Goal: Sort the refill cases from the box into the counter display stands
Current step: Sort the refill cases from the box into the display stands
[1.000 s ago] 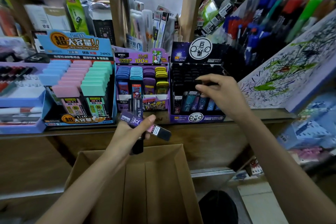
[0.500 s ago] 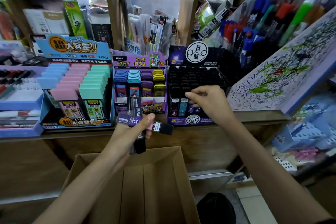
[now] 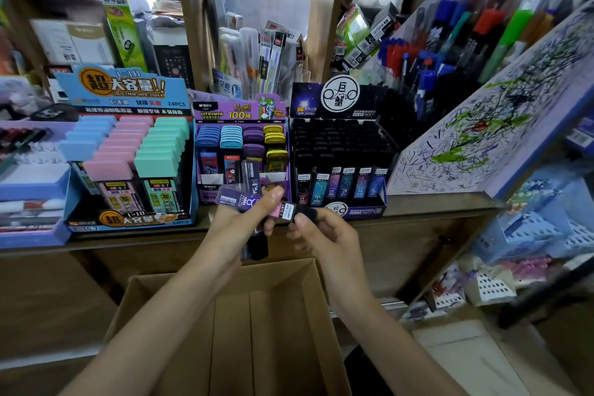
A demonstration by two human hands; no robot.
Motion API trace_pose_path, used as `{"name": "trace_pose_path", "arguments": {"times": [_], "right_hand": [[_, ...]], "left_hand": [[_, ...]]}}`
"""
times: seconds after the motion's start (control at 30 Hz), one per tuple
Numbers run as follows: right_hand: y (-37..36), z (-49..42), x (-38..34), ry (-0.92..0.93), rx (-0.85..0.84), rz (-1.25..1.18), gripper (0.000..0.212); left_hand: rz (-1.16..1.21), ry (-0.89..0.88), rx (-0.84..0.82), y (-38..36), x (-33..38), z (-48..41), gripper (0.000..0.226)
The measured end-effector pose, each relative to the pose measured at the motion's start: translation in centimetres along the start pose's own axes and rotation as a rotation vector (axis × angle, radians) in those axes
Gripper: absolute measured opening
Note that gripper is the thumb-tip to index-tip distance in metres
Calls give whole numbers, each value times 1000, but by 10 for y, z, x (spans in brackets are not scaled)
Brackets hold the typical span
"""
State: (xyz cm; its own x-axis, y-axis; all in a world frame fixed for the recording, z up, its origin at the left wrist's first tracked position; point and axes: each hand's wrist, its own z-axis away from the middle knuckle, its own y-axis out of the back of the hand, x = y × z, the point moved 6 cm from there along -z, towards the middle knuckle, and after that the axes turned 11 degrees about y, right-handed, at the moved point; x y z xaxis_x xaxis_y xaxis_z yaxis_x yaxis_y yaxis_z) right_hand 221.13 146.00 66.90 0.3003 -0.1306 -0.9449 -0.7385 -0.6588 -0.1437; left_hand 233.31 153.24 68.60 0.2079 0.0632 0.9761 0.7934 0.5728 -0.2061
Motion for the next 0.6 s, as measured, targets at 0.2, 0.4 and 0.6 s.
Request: {"name": "trace_pose_path", "arguments": {"times": [0.2,0.4,0.6], "right_hand": [[9,-11,-1,-57,144,-307,8],[70,-51,-41,107,234,-51,7],[110,-93,-64,202,91,397,10]], "left_hand": [[82,122,-60,2,-7,-1,30],[261,240,-110,9,-15,-5,18],[141,199,-31,17,-19,-9,21]]}}
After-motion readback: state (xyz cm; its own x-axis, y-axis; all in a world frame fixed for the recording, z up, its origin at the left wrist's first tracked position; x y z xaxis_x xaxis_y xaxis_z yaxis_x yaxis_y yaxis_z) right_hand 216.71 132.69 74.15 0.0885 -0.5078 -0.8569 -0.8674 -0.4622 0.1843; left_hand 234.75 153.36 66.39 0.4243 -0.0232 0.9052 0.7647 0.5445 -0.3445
